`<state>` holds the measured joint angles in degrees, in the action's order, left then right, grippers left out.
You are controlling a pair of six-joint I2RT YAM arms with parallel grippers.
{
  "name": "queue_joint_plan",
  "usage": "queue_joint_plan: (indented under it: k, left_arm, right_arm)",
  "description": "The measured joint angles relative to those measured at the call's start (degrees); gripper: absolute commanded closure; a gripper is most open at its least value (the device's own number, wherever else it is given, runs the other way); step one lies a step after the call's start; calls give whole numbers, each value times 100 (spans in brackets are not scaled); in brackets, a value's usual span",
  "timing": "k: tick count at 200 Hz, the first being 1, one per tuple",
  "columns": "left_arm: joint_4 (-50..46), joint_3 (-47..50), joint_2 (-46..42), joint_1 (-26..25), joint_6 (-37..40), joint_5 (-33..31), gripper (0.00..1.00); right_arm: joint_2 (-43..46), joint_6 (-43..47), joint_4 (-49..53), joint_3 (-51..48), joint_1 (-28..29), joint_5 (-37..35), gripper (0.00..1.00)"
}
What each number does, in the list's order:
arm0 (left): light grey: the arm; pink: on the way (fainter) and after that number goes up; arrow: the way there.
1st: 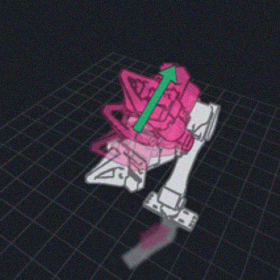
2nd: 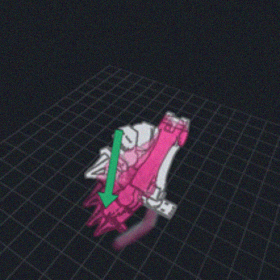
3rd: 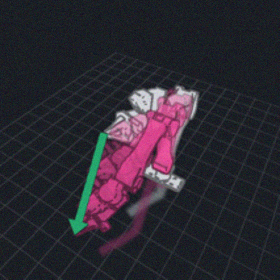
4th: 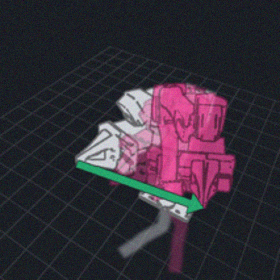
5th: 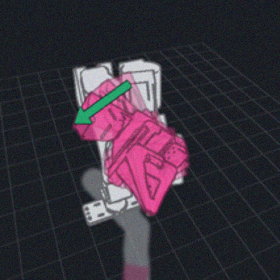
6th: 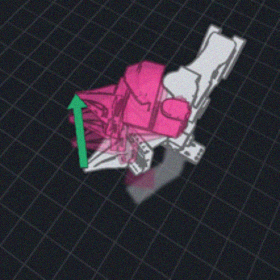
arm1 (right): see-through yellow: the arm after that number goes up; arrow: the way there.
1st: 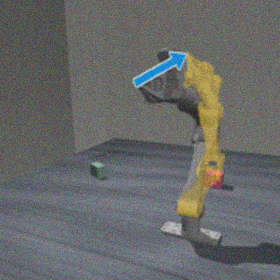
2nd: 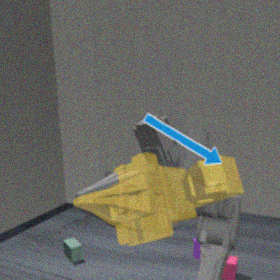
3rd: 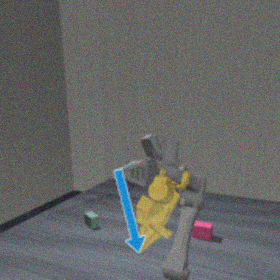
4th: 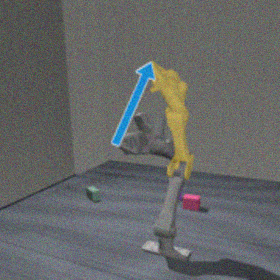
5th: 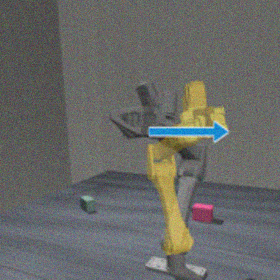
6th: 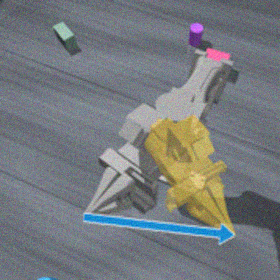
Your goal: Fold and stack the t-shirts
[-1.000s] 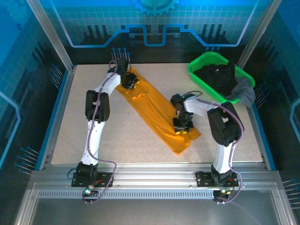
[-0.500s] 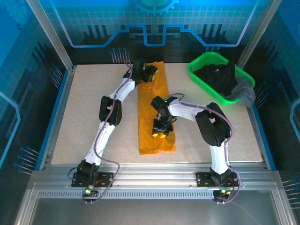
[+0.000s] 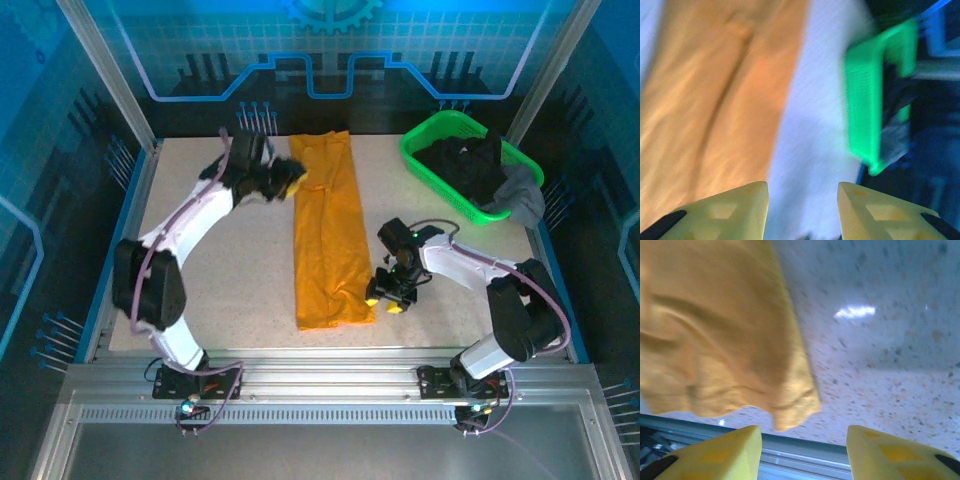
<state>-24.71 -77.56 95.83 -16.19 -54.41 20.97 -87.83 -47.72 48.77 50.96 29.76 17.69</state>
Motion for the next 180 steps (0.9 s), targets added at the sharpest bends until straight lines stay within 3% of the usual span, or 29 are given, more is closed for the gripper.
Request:
queue_joint_plan:
  k: [26,58,84,127,180]
  left_arm:
    - [-942,1668,-391,-179,343,216,56]
    - [-1534,2699,-769,-675,468,391,56]
    - [-1521,3112,-1097,-1139,376,562,55]
    - [-1113,3600,-1167,-1620,-103,717,53]
    - [-221,3613,-616,-1888,-595,741,57]
  right_arm:
    - [-168,37,-118,-225,61,195,53]
    - [-629,26,-426,-184,195,299,61]
    - [-813,-31,-369,-85,289,225,67]
    - [-809,-201,-295,-103,310,81,86]
    - [-763,-247,-645,-149,444,269,97]
